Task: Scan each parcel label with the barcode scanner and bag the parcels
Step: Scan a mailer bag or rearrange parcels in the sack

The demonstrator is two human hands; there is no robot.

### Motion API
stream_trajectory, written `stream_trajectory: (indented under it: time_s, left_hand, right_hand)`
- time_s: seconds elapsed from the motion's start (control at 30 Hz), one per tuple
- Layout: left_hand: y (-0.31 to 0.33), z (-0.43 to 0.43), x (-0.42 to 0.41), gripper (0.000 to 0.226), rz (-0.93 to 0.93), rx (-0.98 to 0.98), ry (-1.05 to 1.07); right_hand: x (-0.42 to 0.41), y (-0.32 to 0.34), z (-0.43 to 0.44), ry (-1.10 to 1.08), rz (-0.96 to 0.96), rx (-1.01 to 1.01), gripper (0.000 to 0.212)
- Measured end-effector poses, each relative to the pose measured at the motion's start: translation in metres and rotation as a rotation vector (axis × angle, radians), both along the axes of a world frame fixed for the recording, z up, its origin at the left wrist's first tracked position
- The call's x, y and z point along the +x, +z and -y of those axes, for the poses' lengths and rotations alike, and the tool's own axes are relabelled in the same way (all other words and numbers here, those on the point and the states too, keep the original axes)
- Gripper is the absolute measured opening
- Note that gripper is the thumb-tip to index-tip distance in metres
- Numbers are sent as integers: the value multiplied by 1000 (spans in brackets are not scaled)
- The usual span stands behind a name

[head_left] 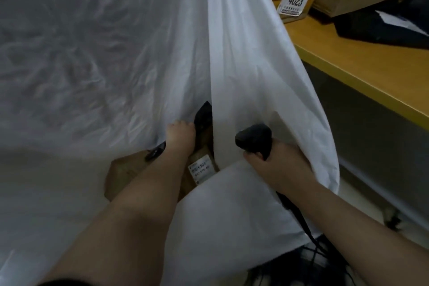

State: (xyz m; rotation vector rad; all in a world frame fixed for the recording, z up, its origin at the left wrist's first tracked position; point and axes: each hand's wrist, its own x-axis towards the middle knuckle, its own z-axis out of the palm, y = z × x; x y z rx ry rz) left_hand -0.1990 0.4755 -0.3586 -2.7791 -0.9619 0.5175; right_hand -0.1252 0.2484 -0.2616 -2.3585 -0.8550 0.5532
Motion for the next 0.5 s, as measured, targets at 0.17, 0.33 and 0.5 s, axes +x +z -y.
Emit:
stream_trajectory:
  time_s: [0.17, 0.33, 0.5]
  left_hand:
    - [45, 27, -7, 25, 177, 38, 6]
    - [116, 85, -12, 24, 351, 76, -69]
    - [180, 160, 1, 33, 579, 107, -248]
  right_hand:
    - [-11, 12, 5, 22, -27, 91, 39]
    - [-26, 48, 41, 14, 6, 167, 38]
    - [-20, 94, 109, -169, 110, 216, 29]
